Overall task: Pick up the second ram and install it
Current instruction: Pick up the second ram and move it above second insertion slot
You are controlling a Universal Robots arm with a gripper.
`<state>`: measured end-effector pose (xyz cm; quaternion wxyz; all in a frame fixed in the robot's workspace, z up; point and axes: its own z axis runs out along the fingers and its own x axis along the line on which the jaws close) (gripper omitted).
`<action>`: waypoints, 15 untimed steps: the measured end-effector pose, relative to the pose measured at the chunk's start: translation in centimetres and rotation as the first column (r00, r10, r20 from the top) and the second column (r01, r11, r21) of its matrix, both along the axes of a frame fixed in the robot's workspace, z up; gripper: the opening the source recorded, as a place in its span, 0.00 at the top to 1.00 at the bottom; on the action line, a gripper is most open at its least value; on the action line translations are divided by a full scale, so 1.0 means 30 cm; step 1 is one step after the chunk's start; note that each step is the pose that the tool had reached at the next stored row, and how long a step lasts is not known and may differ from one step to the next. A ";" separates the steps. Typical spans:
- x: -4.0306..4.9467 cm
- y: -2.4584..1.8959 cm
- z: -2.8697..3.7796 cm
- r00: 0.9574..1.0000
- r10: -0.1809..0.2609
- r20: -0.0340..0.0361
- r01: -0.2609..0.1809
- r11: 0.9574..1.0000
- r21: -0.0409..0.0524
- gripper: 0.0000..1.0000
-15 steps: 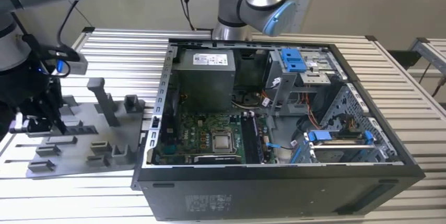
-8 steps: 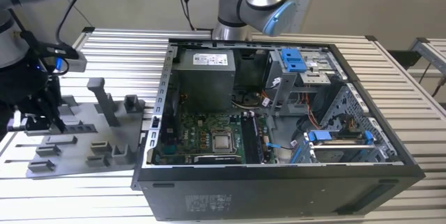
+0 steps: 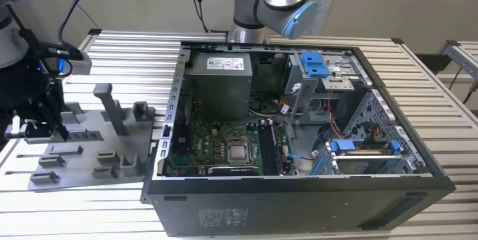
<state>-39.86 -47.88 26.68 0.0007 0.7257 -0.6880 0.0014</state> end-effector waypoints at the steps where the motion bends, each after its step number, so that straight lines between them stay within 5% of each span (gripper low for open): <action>1: 0.000 0.000 0.003 1.000 0.000 0.000 0.000 1.000 0.000 0.86; 15: 0.000 0.000 0.053 1.000 0.000 0.000 0.000 1.000 0.000 0.86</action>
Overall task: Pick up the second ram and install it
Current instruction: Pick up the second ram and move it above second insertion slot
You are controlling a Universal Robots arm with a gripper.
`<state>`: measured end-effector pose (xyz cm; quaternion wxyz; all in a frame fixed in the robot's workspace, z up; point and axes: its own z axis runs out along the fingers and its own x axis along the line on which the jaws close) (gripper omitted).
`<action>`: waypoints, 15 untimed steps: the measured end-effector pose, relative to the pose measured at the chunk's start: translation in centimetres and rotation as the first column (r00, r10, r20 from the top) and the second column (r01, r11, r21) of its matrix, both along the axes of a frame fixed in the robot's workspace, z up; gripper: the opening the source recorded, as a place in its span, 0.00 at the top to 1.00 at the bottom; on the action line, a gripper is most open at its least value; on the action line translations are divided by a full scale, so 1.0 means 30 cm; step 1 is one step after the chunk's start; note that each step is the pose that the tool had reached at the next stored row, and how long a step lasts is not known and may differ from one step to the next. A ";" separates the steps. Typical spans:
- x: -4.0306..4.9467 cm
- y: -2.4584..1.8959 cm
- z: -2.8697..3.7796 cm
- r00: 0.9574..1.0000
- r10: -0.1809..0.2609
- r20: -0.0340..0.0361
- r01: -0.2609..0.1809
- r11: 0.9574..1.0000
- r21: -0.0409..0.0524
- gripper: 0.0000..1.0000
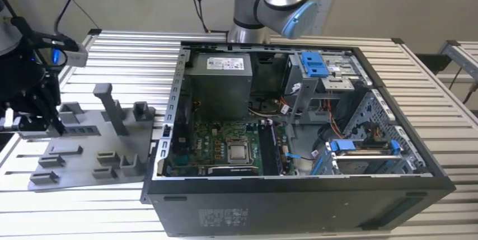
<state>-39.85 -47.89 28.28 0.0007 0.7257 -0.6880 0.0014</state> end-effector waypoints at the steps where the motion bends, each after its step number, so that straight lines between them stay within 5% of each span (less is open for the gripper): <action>1: 0.000 0.000 0.004 1.000 0.000 0.000 0.000 1.000 0.000 0.86; 15: 0.000 0.000 0.049 1.000 0.000 0.000 0.000 1.000 0.000 0.86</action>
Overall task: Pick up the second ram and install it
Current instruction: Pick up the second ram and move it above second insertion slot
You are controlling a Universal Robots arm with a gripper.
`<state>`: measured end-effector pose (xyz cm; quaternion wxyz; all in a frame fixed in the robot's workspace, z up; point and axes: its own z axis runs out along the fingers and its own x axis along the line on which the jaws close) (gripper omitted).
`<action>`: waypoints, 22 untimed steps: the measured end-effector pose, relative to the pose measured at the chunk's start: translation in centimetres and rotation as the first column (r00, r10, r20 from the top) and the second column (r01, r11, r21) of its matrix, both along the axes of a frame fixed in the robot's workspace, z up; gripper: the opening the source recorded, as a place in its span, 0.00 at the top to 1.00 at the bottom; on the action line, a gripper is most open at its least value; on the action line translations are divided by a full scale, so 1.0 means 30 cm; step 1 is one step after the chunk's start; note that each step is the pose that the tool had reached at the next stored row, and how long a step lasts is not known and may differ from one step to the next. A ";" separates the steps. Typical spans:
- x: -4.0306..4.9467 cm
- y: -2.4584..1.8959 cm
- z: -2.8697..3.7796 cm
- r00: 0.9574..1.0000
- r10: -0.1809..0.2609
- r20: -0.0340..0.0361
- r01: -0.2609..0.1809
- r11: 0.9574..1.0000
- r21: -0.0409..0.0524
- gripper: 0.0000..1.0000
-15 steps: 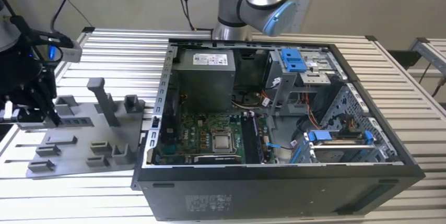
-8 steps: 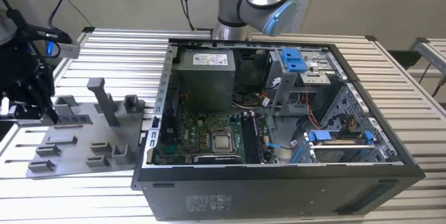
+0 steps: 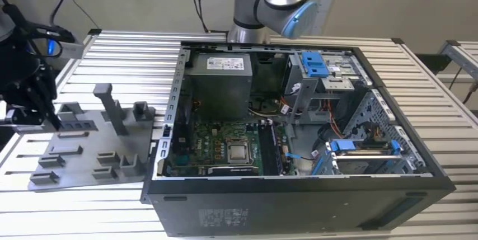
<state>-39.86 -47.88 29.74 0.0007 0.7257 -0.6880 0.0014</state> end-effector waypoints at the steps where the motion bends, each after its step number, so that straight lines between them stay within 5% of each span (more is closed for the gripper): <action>1: 0.000 0.000 0.003 1.000 0.000 0.000 0.000 1.000 0.000 0.86; 22: 0.000 0.000 0.060 1.000 0.000 0.000 0.000 1.000 0.000 0.86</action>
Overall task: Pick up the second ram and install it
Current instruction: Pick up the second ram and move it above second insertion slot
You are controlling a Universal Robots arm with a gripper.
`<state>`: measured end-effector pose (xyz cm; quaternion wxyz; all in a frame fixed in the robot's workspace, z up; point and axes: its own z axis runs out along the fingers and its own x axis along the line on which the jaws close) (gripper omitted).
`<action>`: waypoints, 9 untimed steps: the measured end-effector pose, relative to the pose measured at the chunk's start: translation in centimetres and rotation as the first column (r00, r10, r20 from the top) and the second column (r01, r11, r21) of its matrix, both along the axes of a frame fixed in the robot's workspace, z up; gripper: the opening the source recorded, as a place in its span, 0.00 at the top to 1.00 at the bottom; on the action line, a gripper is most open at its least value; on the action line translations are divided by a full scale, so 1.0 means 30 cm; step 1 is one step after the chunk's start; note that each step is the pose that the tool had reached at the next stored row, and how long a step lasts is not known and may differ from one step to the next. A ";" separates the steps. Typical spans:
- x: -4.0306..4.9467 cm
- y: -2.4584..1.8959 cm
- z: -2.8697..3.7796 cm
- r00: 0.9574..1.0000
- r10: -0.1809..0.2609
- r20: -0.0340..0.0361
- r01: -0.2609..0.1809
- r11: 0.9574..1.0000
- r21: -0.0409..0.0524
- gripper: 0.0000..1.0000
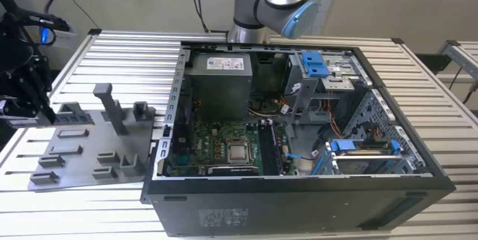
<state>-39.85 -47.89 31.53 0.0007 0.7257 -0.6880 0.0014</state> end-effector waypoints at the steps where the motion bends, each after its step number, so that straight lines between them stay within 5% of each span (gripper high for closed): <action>1: 0.000 0.000 0.003 1.000 0.000 0.000 0.000 1.000 0.000 0.86; 9: 0.000 0.000 0.024 1.000 0.000 0.000 0.000 1.000 0.000 0.86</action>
